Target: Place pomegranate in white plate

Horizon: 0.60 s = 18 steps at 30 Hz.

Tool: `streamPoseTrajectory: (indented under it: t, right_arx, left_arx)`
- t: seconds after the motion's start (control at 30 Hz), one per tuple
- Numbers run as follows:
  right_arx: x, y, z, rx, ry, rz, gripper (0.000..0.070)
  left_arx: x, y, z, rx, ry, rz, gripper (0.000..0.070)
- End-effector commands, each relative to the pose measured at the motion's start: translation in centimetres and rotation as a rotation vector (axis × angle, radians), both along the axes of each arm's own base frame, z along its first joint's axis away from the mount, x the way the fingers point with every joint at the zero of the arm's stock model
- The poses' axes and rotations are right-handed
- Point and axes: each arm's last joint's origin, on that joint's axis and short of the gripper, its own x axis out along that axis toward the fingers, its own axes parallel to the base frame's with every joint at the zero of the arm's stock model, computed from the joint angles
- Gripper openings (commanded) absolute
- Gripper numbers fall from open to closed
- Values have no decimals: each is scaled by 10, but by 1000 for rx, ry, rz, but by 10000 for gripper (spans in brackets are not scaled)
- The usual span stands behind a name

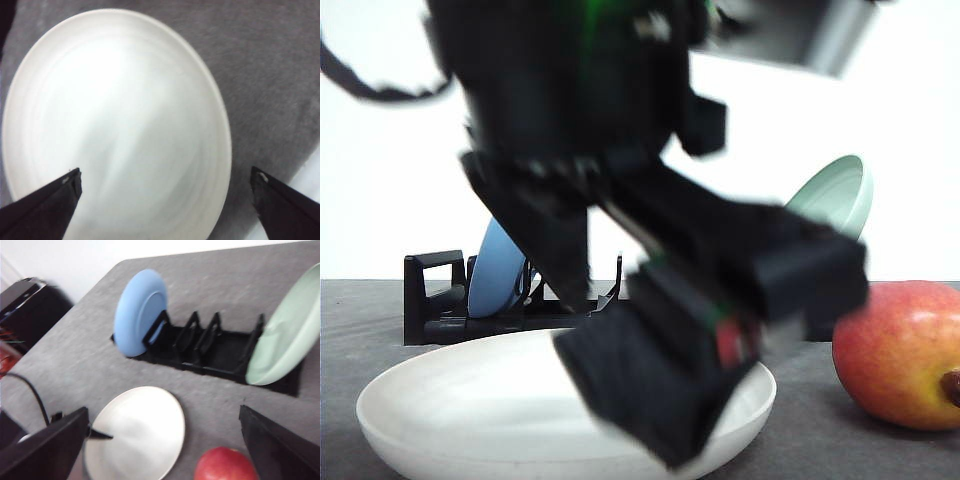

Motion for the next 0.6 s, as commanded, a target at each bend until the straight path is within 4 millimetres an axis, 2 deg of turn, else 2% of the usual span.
streamPoseTrajectory:
  t: [0.0,0.13,0.3,0.57]
  right_arx:
    - [2,3,3,17,17,19,614]
    - [11,11,-3,6,97,83,614]
    - [33,22,-22,-37,296,128,614]
    - [71,40,-60,-288,549,15,615]
  left_arx:
    - [-3,-1,18,-109,-2,62,666]
    - [-6,14,48,-258,1,122,665]
    - [-11,42,88,-427,10,157,665]
    - [-20,100,132,-594,24,154,664]
